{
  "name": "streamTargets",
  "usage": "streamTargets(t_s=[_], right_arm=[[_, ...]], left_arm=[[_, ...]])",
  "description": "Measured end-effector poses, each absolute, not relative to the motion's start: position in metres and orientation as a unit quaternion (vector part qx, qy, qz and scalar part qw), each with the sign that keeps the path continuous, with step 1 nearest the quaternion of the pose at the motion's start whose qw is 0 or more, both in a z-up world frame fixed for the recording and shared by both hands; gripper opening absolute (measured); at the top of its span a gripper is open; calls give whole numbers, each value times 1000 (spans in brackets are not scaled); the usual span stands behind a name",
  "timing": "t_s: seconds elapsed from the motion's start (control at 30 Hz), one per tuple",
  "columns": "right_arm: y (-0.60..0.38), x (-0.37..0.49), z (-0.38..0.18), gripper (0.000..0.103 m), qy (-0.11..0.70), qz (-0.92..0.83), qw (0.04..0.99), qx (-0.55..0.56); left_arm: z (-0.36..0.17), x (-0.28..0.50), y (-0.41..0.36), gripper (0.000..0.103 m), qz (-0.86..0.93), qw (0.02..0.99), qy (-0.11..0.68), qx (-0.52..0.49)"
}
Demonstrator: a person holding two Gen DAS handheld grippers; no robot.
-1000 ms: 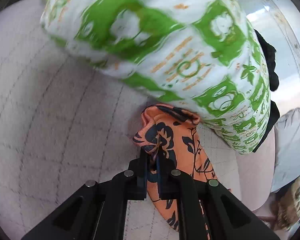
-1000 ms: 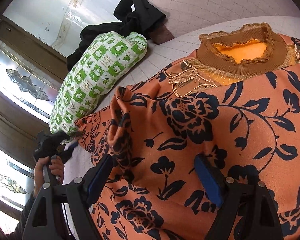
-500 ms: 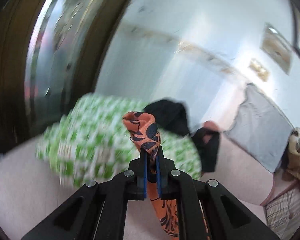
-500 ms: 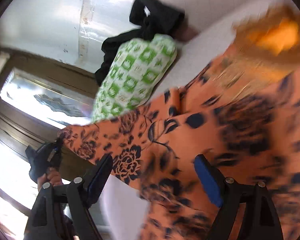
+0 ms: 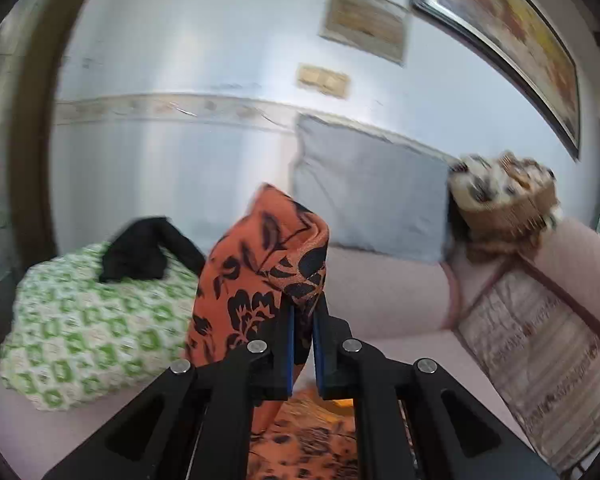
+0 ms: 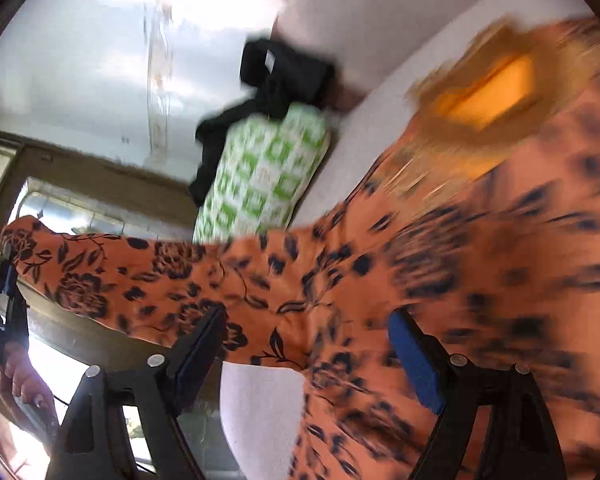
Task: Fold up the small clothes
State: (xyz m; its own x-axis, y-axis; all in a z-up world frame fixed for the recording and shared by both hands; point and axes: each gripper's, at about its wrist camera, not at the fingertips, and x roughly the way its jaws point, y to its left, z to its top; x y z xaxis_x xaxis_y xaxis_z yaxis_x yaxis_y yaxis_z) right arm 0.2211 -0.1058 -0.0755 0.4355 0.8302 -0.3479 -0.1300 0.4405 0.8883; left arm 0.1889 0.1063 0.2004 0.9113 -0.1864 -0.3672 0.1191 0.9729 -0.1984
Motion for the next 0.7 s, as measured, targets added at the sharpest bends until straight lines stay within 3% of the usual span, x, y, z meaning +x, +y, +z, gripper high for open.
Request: streamTargets(t_s=[0.3,0.43,0.5,0.6,0.7], right_arm=[[-284,169,-62,86,351,201,805,434],[-320,161,-84,87,362,166,796,457],[-324,162,-89,87,365,162,793,460],[-315,171,-88,87,374,174,792,451],[-297,185,-83,87,386,190,794,430]], left_arm=[[73,251,-75,10,-190,925,323,-69],[-27,283,-126,44,-238,846,466,-96],[-50,283,-127,44,-242,823,503,-104],[-37,269,-91,45,-232,846,470,-100],[-16,249,-30,61,-180,885,419,-95]])
